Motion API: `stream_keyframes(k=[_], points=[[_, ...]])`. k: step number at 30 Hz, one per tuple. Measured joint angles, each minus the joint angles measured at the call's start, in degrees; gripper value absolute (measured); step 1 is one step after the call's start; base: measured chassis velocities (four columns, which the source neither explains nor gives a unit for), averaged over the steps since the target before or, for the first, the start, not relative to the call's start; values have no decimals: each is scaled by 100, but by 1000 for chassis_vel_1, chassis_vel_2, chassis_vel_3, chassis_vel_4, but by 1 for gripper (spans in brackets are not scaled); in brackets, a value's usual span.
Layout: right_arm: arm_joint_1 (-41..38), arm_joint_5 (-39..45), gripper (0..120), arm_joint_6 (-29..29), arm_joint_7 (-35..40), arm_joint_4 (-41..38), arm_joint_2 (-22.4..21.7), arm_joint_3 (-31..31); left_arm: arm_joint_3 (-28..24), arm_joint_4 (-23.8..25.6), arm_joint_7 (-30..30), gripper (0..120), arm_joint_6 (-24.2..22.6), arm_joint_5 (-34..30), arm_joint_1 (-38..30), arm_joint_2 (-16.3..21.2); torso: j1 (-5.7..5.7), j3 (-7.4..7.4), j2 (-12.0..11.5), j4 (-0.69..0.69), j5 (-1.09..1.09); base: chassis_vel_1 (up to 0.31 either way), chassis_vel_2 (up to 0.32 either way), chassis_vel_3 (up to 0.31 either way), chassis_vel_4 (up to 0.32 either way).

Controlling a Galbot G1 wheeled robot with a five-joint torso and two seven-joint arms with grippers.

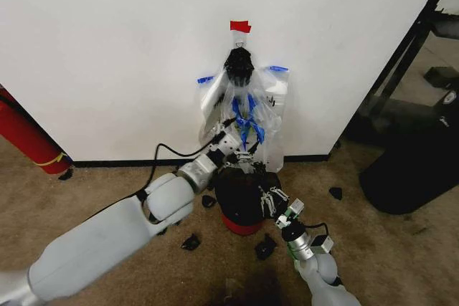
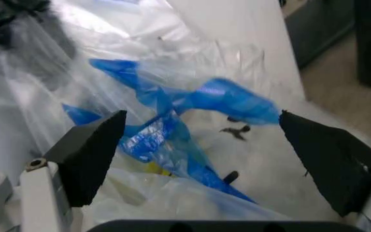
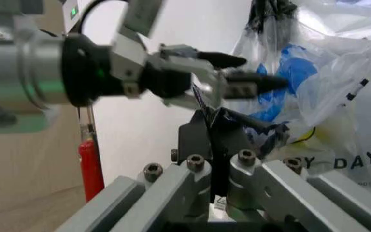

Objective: Pick up the garbage bag from the wall and place it over the trash bin.

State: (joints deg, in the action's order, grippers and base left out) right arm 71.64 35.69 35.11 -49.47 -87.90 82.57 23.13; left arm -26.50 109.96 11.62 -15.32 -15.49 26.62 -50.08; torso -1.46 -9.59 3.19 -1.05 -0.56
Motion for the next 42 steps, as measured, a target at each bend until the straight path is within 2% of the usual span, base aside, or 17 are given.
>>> stream_keyframes(k=[3, 8, 9, 13, 14, 16, 17, 19, 22, 24, 26, 29, 32, 35, 38, 39, 42], points=[[3, -10, 0, 3, 3, -2, 22, -5, -126, -163, 38, 91, -138, 218, -121, -90, 0, 0, 0, 1, 1, 0, 0, 0, 0], [4, -12, 0, 13, 11, -24, 16, -7, -289, -423, 134, 74, -468, 394, -320, -174, 0, 0, 0, 2, 0, 0, 0, 0, 0], [4, -12, 0, 13, 11, -24, 16, -7, -289, -423, 134, 74, -468, 394, -320, -174, 0, 0, 0, 2, 0, 0, 0, 0, 0], [5, -7, 0, 24, 13, -50, -11, -2, -415, -497, 289, 55, -1066, 446, -438, -264, 0, 0, 0, 1, 0, 0, 0, 0, 0], [8, -6, 0, 28, 13, -67, -19, -2, -431, -497, 306, 54, -1275, 466, -464, -286, 0, 0, 0, 1, 1, 0, 0, 0, 0], [17, -5, 0, 30, 12, -100, -28, -3, -443, -495, 313, 55, -1556, 508, -490, -310, 0, 0, 0, 1, 1, 0, 0, 0, 0], [17, -5, 0, 30, 12, -100, -28, -3, -443, -495, 313, 55, -1556, 508, -490, -310, 0, 0, 0, 1, 1, 0, 0, 0, 0], [31, -3, 0, 32, 10, -165, -43, -5, -448, -474, 314, 60, -1897, 573, -504, -345, 0, 1, 0, 1, 0, 0, 0, 0, 0], [42, 3, 0, 36, 8, -228, -67, -6, -442, -431, 357, 65, -2137, 604, -484, -392, 0, 0, 0, 1, 0, 0, 0, 0, 0], [43, 5, 0, 41, 7, -236, -76, -5, -438, -413, 379, 64, -2181, 600, -473, -403, 0, 0, 0, 1, 0, 0, 0, 0, 0], [45, 10, 0, 52, 6, -238, -91, 1, -432, -387, 442, 59, -2225, 530, -456, -430, 0, 1, 0, 1, 1, 0, 0, 0, 0], [52, 22, 0, 69, 6, -238, -112, 6, -432, -382, 577, 45, -2233, 296, -453, -491, 0, 1, 0, 1, 1, 0, 0, 0, 0], [55, 27, 0, 80, 6, -238, -122, 7, -431, -382, 680, 39, -2250, 104, -459, -543, 0, 1, 0, 1, 1, 0, 0, 0, 0], [60, 33, 0, 93, 5, -236, -127, 8, -419, -366, 865, 25, -2282, -263, -474, -618, 0, 0, 0, 1, 1, 0, 0, 0, 0], [64, 34, 0, 98, 5, -231, -127, 8, -369, -268, 1010, 14, -2280, -565, -473, -648, 0, 1, 0, 0, 1, 0, 0, 0, 0], [64, 34, 0, 98, 5, -231, -127, 8, -369, -268, 1010, 14, -2280, -565, -473, -648, 0, 1, 0, 0, 1, 0, 0, 0, 0], [55, 34, 0, 121, 8, -187, -123, 17, -248, -85, 1058, 1, -2149, -754, -395, -616, 0, 1, 0, 1, 0, 0, 0, 0, 0]])
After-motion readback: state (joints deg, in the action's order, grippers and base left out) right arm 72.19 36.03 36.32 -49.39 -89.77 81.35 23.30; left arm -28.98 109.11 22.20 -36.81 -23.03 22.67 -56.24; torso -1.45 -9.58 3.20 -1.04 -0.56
